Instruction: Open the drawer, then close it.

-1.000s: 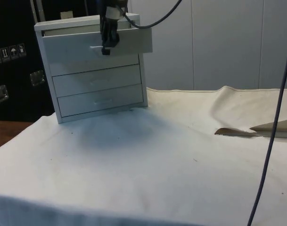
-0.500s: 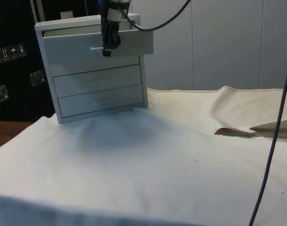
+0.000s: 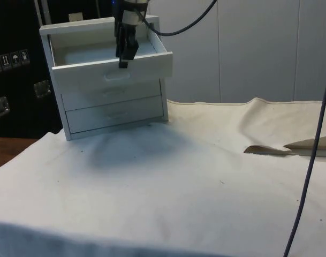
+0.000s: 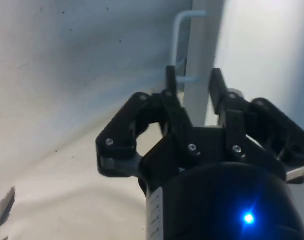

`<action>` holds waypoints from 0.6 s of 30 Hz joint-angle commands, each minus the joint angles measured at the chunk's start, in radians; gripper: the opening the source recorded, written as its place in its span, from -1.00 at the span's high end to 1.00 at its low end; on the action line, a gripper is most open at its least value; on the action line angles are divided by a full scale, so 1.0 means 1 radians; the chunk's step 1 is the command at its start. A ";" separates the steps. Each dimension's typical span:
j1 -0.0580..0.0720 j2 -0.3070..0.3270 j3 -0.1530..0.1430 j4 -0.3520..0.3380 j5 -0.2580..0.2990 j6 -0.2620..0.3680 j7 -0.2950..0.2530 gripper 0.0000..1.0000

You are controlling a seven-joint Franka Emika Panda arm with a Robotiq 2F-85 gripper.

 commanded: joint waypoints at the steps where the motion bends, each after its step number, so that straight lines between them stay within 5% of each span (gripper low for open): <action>1: 0.000 -0.001 0.000 0.000 -0.001 -0.001 0.001 0.23; 4: 0.000 -0.001 0.000 0.000 -0.001 -0.001 0.000 0.02; 11: 0.000 0.000 0.000 0.000 0.000 0.000 0.000 -0.85; 18: 0.005 0.020 0.033 0.013 -0.011 -0.019 0.034 -1.00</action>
